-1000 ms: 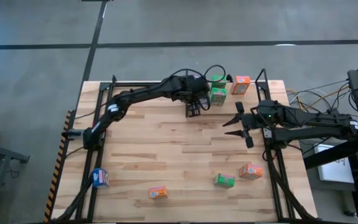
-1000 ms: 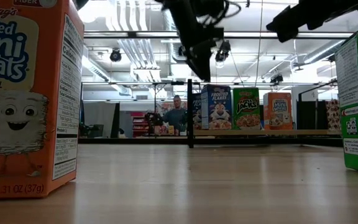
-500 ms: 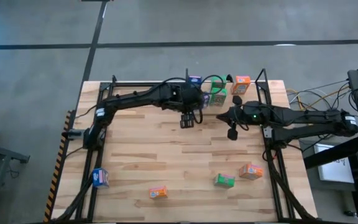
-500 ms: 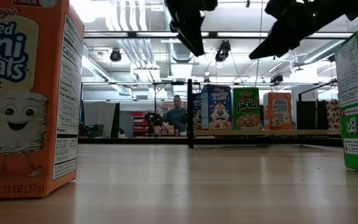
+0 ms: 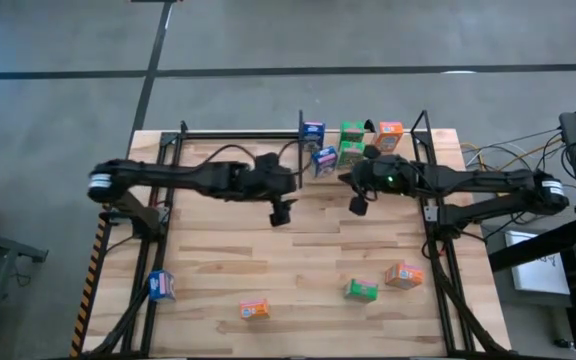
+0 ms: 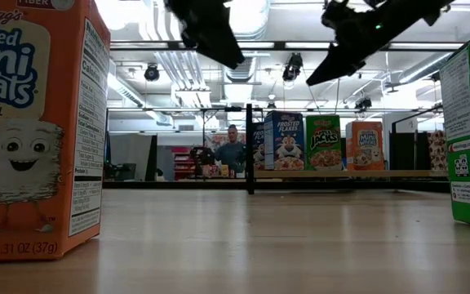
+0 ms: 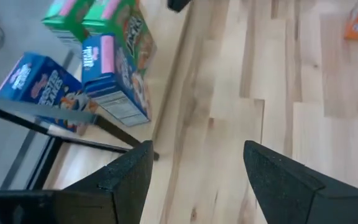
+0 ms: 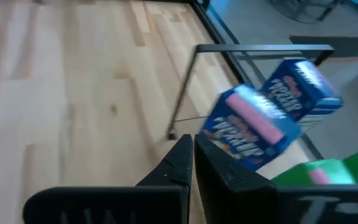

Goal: Stack cereal on shelf
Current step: Put the top blue cereal box on the shelf aligned with the other blue cereal box on the shelf

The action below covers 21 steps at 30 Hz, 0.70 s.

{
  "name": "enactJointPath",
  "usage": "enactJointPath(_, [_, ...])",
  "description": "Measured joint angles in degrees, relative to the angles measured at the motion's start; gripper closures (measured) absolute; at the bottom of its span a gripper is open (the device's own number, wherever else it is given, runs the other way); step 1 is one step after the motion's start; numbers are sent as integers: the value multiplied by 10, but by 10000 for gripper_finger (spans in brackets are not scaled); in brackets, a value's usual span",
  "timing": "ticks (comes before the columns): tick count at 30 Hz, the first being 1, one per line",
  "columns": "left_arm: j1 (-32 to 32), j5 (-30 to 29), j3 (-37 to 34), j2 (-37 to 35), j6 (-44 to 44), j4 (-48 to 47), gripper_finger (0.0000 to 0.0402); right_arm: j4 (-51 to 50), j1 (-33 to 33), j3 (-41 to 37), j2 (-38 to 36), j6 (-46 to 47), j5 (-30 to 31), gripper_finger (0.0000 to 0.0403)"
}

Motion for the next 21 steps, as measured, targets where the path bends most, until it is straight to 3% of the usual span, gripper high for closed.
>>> enactJointPath(11, [-4, -30, -193, -152, 4, 190, 168, 1, -95, 105, 132, -52, -3, 394])
enactJointPath(21, [-4, -37, -258, -218, 17, 237, 168, 1, -104, 143, 211, -48, -2, 394])
